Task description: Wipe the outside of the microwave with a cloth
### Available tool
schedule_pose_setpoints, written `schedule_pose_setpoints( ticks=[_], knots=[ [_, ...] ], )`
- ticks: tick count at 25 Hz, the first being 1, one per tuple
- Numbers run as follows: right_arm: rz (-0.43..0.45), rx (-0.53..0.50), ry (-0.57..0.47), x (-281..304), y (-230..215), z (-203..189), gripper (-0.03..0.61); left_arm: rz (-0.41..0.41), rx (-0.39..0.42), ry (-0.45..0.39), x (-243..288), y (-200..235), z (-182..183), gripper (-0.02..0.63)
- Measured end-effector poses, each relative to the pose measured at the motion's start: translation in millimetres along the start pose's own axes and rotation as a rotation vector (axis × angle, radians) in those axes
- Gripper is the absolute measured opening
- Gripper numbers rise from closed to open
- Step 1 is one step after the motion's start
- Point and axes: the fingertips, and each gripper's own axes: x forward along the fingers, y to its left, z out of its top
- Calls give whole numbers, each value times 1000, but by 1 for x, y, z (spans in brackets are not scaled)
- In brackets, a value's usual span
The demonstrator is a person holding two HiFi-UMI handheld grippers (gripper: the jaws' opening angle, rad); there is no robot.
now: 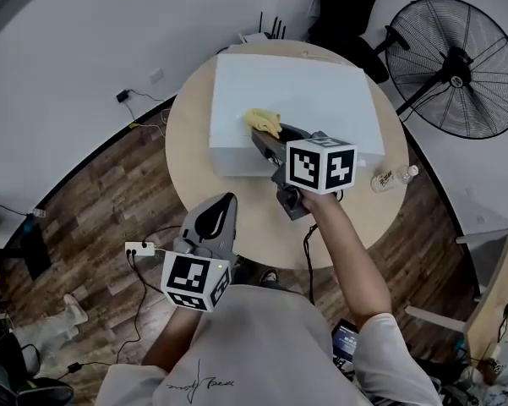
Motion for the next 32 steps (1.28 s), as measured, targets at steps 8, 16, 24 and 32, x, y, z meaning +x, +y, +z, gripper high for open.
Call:
schedule_pose_setpoints(
  ticks=[8, 16, 24, 32],
  knots=[
    [-9, -55, -36, -67, -17, -9, 127, 24, 30, -12, -6, -36, 1, -12],
    [-21, -96, -45, -135, -32, -34, 127, 60, 32, -31, -16, -64, -1, -12],
    [-31, -104, -74, -193, -48, -55, 127, 96, 42, -26, -24, -90, -14, -12],
    [-35, -147, -66, -221, -50, -81, 127, 125, 45, -17, -35, -102, -21, -12]
  ],
)
